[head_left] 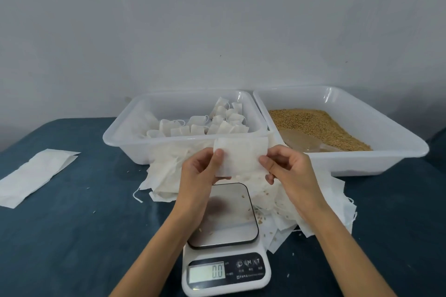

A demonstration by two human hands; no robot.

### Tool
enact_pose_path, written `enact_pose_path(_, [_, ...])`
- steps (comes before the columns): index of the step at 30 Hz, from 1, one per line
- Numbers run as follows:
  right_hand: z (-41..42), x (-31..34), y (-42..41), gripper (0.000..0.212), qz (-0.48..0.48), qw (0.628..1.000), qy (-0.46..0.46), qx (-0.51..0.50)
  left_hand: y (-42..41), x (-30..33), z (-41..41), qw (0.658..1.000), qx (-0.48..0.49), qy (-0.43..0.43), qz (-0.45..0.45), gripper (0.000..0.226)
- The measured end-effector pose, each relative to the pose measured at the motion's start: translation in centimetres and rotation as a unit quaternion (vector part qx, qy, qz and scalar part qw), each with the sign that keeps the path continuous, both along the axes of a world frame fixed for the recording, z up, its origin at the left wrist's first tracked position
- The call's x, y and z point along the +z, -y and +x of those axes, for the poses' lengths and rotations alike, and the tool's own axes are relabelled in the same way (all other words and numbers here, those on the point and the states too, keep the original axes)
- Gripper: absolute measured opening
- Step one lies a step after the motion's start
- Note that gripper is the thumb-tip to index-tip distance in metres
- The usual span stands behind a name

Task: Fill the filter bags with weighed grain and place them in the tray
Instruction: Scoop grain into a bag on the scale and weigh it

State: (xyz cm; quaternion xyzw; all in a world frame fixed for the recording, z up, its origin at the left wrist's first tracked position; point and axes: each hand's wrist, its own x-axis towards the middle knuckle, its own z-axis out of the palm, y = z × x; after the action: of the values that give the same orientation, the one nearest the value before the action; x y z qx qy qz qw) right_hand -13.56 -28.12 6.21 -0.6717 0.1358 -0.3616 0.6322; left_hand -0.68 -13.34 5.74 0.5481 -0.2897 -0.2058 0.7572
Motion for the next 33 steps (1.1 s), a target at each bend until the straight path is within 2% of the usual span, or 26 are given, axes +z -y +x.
enact_pose_path(3, [0.1,-0.8,-0.5,0.020,-0.096,0.989,-0.037,-0.105,-0.2,0.2,0.1,0.999,0.020,0.029,0.018,0.028])
enact_pose_path(5, [0.4,-1.2,-1.4,0.024,-0.150,0.978,-0.023,-0.145,-0.1,0.1,0.2,0.996,0.056,0.057,0.027,0.033])
enact_pose_path(7, [0.8,-1.4,-2.7,0.019,-0.140,0.988,0.001,-0.068,0.0,-0.1,0.1,0.992,0.073,0.096,0.041,0.036])
enact_pose_path(10, [1.3,-1.1,-3.9,0.017,-0.097,0.995,-0.019,0.031,0.2,-0.5,-0.2,0.989,0.044,0.136,0.045,0.030])
enact_pose_path(12, [1.3,-0.9,-3.8,0.015,-0.110,0.994,-0.019,0.020,0.3,-0.6,-0.4,0.990,-0.001,0.141,0.028,0.018])
enact_pose_path(15, [0.8,-0.9,-3.5,0.020,-0.129,0.991,-0.021,-0.001,0.4,-0.7,-0.7,0.987,-0.054,0.151,0.023,0.016])
enact_pose_path(18, [0.8,-1.1,-3.9,0.033,-0.147,0.988,-0.041,-0.033,0.4,-1.2,-0.8,0.981,-0.048,0.179,0.049,0.009])
enact_pose_path(20, [1.0,-1.0,-4.1,0.028,-0.162,0.985,-0.043,-0.049,0.4,-1.3,-0.7,0.981,-0.041,0.182,0.053,0.009])
enact_pose_path(23, [1.0,-1.0,-3.5,0.010,-0.140,0.989,-0.027,-0.049,0.5,-1.2,-0.5,0.988,-0.039,0.145,0.027,0.018])
enact_pose_path(26, [0.8,-1.2,-3.4,0.024,-0.126,0.990,-0.015,-0.068,0.4,-1.1,-0.2,0.993,0.009,0.121,0.012,0.036])
enact_pose_path(31, [0.8,-1.5,-4.0,0.016,-0.311,0.940,-0.003,-0.140,0.2,-1.2,-0.3,0.983,0.078,0.163,0.042,0.016])
enact_pose_path(33, [0.9,-1.6,-4.0,0.015,-0.308,0.944,0.000,-0.115,0.1,-1.1,-0.3,0.981,0.079,0.173,0.040,0.011])
